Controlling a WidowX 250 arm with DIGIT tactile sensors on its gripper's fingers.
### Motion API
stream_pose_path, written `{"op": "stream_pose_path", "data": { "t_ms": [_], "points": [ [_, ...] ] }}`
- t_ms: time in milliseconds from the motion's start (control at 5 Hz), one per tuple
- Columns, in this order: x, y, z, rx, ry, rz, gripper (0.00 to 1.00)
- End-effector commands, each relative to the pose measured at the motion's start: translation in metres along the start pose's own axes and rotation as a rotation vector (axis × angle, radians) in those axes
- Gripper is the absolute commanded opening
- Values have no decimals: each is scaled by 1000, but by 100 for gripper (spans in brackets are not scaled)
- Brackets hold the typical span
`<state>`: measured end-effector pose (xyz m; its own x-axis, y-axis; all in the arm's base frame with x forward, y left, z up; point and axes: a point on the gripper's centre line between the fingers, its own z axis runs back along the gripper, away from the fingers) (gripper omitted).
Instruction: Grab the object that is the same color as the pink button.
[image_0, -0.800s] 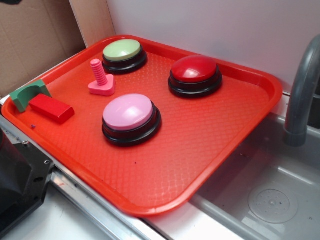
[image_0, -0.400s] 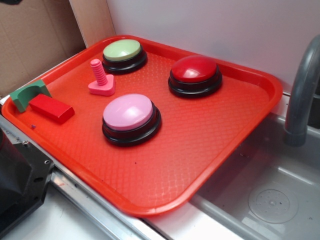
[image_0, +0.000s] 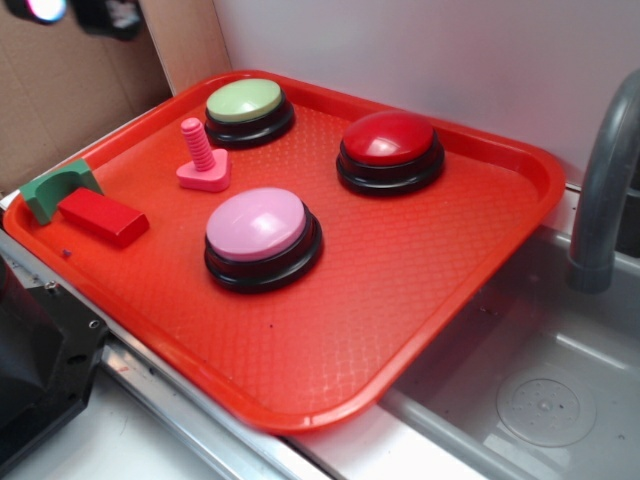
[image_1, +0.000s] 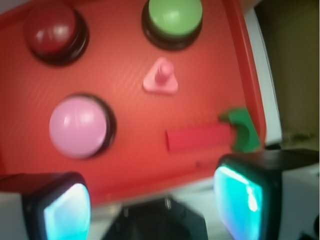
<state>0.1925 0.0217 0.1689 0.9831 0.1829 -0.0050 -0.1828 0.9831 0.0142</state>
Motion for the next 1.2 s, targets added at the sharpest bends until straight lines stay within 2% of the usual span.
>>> {"op": "stream_pose_path", "data": {
  "t_ms": [0,200,400,600,800,1000],
  "points": [
    [40,33,-48,-5,-89,-15,100],
    [49,40,-65,0,-68,-34,100],
    [56,46,-87,-8,-73,-36,100],
    [63,36,-102,-54,-87,-64,100],
    [60,26,-116,-45,-68,-81,100],
    [60,30,-125,-16,-46,-73,100]
  ]
}}
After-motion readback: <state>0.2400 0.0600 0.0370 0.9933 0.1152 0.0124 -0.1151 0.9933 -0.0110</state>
